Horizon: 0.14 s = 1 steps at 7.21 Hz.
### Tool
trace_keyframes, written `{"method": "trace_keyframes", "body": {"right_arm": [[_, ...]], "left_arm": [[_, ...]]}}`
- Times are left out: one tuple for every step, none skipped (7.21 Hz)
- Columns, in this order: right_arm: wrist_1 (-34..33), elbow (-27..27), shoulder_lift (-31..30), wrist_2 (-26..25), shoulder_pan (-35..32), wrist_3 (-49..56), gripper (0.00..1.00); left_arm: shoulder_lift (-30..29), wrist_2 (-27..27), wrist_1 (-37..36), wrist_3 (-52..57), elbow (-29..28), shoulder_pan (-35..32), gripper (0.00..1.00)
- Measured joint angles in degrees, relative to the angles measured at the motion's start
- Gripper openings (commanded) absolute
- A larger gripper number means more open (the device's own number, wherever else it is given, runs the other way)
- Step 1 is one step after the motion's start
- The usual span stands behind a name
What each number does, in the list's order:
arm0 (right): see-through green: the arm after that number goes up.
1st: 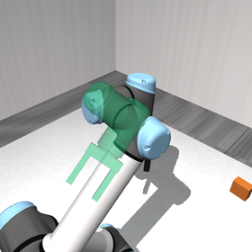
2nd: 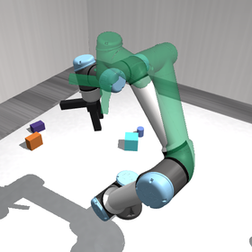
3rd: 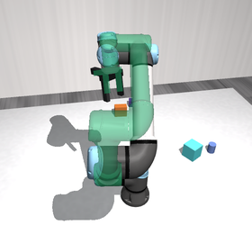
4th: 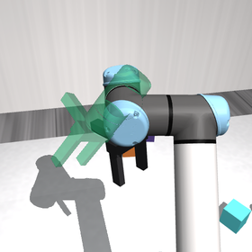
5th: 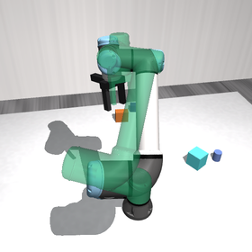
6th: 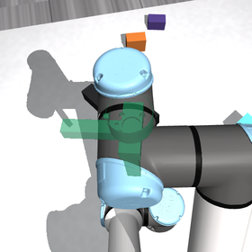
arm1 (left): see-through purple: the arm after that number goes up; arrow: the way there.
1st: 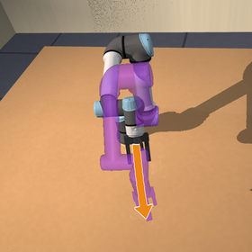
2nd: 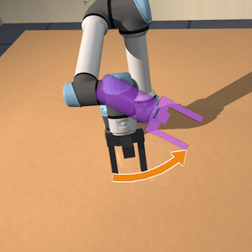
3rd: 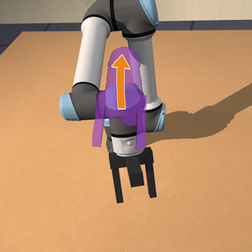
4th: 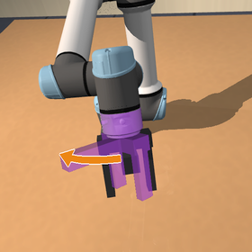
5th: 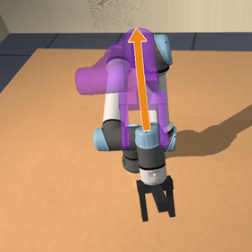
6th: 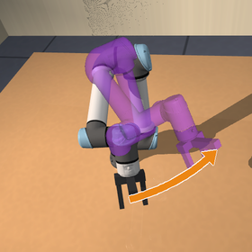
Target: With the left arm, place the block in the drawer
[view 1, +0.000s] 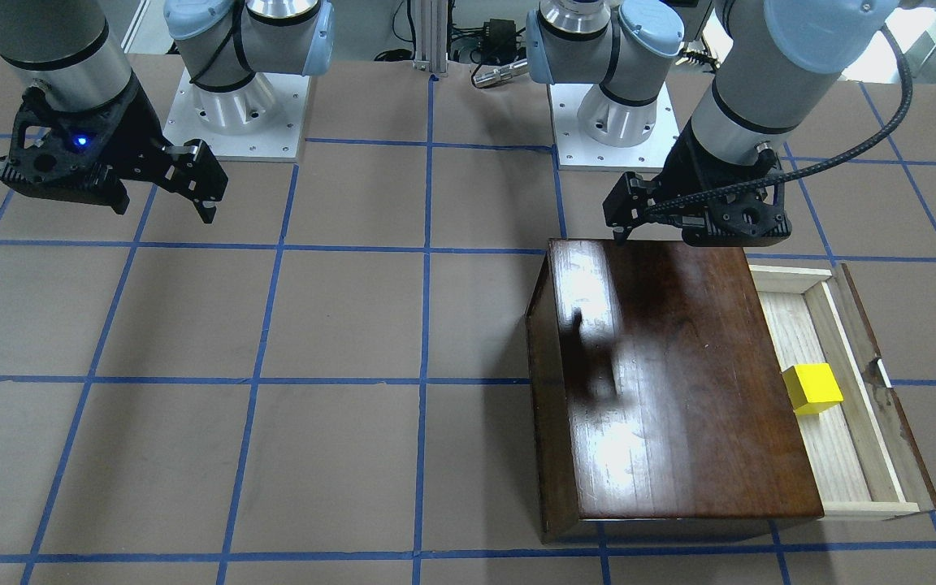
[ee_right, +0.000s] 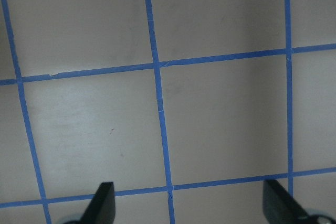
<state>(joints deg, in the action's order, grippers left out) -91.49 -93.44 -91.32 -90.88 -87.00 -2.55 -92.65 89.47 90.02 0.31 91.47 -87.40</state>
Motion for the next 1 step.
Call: {"method": "trace_keyframes", "body": {"right_arm": [[0.0, 0.0, 0.0, 0.0, 0.0, 0.0, 1.0]], "left_arm": [[0.0, 0.0, -0.1, 0.0, 0.1, 0.0, 1.0]]}}
